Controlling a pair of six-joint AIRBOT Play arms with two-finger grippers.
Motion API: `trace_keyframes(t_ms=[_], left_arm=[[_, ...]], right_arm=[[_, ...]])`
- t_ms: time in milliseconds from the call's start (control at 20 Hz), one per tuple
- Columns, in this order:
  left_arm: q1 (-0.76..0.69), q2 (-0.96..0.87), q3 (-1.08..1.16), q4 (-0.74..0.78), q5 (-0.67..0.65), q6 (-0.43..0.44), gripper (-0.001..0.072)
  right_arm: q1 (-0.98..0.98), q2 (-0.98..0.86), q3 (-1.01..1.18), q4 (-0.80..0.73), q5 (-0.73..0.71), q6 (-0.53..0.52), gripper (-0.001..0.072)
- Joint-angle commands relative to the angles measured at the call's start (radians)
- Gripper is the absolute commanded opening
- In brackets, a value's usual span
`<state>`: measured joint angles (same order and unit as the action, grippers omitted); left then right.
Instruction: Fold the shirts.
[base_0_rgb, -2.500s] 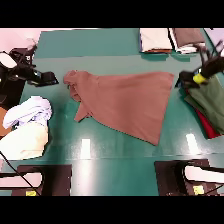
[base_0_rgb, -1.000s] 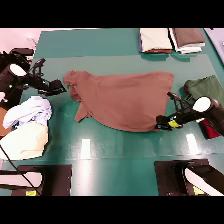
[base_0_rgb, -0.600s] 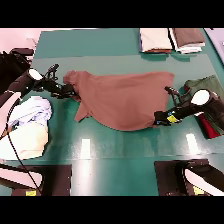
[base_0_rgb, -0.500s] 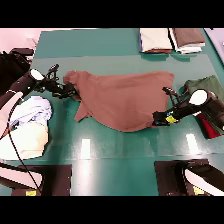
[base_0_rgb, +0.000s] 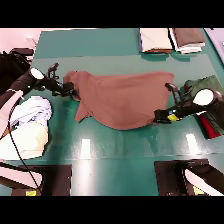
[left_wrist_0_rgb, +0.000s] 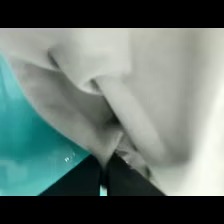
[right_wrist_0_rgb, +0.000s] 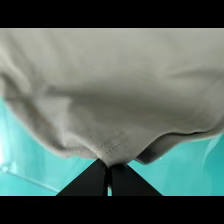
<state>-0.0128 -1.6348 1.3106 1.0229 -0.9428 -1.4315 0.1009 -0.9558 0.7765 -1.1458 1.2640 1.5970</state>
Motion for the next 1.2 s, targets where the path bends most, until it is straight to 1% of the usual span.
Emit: trace_keyframes(t_ms=[0,150,300,400,600,750,950,1050,1150], left_arm=[[0.042,0.089,0.083,0.021,-0.068,0.027,0.0029],[0.109,0.268,0.184,0.024,-0.077,0.05,0.003],[0.159,0.455,0.329,0.024,-0.126,0.058,0.003],[0.166,0.58,0.438,0.025,-0.142,0.079,0.003],[0.166,0.784,0.644,0.024,-0.141,0.079,0.0029],[0.166,0.875,0.76,0.024,-0.137,0.066,0.0028],[0.166,0.93,0.785,0.024,-0.127,0.031,0.0028],[0.166,0.927,0.749,0.024,-0.129,0.016,0.0028],[0.166,0.919,0.639,0.024,-0.127,0.014,0.0028]], right_arm=[[-0.08,0.044,0.076,-0.011,0.026,-0.002,0.0019],[-0.172,0.067,0.238,-0.009,0.04,-0.048,0.0019],[-0.237,0.084,0.445,-0.009,0.056,-0.081,0.0019],[-0.281,0.105,0.599,-0.009,0.055,-0.09,0.0019],[-0.393,0.148,0.903,-0.009,0.057,-0.12,0.0019],[-0.491,0.148,1.111,-0.009,0.092,-0.126,0.0018],[-0.581,0.045,1.387,-0.005,0.234,-0.134,0.0018],[-0.58,0.007,1.423,0.003,0.257,-0.134,0.0018],[-0.58,-0.003,1.353,0.013,0.266,-0.134,0.0018]])
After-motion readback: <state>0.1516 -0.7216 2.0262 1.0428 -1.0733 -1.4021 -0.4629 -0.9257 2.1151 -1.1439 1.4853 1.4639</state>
